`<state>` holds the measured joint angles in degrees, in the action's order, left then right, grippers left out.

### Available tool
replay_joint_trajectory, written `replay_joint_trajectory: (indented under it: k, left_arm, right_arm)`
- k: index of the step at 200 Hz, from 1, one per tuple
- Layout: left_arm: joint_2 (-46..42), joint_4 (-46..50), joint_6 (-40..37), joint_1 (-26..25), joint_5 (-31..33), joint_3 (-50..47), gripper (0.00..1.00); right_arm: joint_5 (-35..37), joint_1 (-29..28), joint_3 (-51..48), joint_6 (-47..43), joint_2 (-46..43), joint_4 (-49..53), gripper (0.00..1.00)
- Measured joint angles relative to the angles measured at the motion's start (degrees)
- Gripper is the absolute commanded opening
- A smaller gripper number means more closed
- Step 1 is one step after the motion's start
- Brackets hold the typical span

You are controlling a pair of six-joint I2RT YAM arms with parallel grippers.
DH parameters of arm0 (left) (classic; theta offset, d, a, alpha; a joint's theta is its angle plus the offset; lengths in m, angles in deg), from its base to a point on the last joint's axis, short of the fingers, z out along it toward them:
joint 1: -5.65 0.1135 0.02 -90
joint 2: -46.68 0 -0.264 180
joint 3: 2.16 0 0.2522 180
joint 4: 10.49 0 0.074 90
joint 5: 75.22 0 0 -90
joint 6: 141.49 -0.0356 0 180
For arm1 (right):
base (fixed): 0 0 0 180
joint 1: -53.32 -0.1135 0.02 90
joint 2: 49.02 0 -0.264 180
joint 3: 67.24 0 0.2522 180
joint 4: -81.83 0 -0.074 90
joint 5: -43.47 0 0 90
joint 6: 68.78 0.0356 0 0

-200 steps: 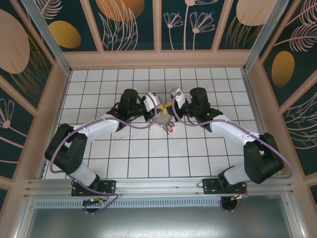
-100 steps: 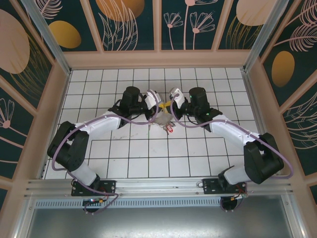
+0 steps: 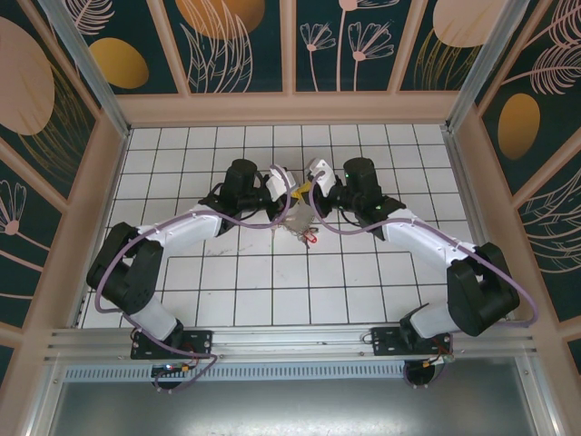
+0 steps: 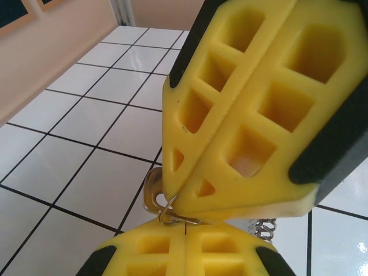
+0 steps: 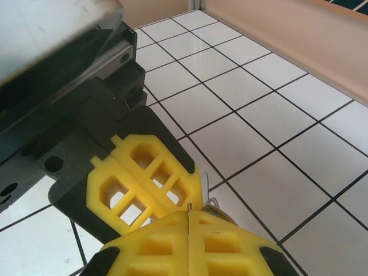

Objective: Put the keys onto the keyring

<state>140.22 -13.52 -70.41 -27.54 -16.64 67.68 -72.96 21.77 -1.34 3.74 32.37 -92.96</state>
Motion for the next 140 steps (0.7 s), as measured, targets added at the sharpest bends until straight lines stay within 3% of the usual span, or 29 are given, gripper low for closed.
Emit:
replay_joint_trajectory:
  k: [140]
  left_arm:
    - [-2.27, -3.82, 0.59, -0.57, 2.36, -2.93, 0.00]
  right_arm:
    - [-5.16, 3.89, 0.70, 10.10, -0.44, 5.42, 0.00]
